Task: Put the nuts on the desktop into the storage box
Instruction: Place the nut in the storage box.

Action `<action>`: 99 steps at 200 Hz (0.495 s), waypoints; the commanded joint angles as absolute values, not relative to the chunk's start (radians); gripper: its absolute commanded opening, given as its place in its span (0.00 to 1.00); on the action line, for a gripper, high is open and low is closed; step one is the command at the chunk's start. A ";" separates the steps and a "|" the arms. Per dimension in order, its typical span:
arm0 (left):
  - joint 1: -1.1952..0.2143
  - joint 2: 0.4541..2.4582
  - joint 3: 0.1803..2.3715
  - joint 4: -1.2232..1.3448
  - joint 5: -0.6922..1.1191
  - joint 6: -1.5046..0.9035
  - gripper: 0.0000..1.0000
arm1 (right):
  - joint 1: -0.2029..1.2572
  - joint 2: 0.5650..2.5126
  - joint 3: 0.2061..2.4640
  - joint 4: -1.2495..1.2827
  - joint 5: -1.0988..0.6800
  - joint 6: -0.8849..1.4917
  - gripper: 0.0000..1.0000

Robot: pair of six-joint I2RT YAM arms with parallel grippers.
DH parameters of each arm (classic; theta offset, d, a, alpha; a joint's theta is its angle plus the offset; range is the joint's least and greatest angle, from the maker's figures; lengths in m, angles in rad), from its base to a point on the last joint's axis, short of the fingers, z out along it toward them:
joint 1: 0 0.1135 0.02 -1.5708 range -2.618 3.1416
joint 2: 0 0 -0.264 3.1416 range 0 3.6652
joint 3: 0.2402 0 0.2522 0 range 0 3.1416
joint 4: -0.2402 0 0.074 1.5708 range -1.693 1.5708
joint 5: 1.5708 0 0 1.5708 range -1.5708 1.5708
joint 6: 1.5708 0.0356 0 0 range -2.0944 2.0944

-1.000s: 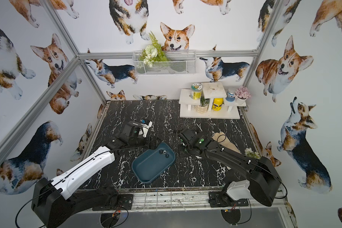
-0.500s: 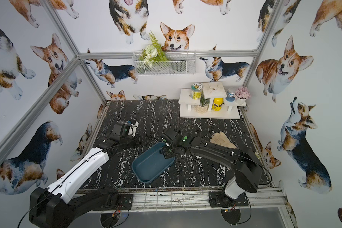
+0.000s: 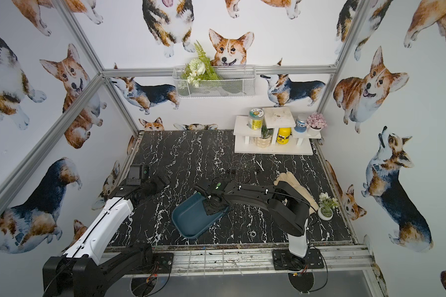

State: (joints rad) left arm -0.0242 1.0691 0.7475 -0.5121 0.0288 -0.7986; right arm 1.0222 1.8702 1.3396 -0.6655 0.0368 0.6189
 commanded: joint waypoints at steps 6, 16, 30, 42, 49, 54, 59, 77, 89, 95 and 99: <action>-0.016 1.065 0.745 -0.491 -0.020 -0.834 1.00 | 1.025 1.895 1.362 -0.703 0.071 0.622 0.22; -0.017 1.068 0.744 -0.492 -0.025 -0.828 1.00 | 1.024 1.901 1.369 -0.697 0.064 0.610 0.22; -0.016 1.066 0.736 -0.489 -0.044 -0.836 1.00 | 1.024 1.915 1.379 -0.672 0.054 0.600 0.22; -0.015 1.066 0.736 -0.496 -0.063 -0.853 1.00 | 1.024 1.937 1.395 -0.654 0.056 0.596 0.23; -0.016 1.066 0.736 -0.504 -0.071 -0.868 1.00 | 1.025 1.957 1.415 -0.651 0.063 0.594 0.24; -0.016 1.065 0.736 -0.509 -0.076 -0.877 1.00 | 1.025 1.976 1.432 -0.654 0.072 0.599 0.24; -0.016 1.062 0.736 -0.514 -0.083 -0.887 1.00 | 1.024 1.993 1.448 -0.657 0.079 0.604 0.25; -0.017 1.051 0.695 -0.517 -0.098 -0.914 1.00 | 1.025 2.043 1.502 -0.651 0.085 0.609 0.25; -0.016 1.054 0.697 -0.527 -0.098 -0.920 1.00 | 1.024 2.067 1.527 -0.643 0.094 0.612 0.26; -0.017 1.055 0.699 -0.532 -0.097 -0.921 1.00 | 1.025 2.076 1.537 -0.641 0.101 0.612 0.26; -0.015 1.056 0.699 -0.533 -0.097 -0.922 1.00 | 1.025 2.081 1.540 -0.639 0.105 0.612 0.27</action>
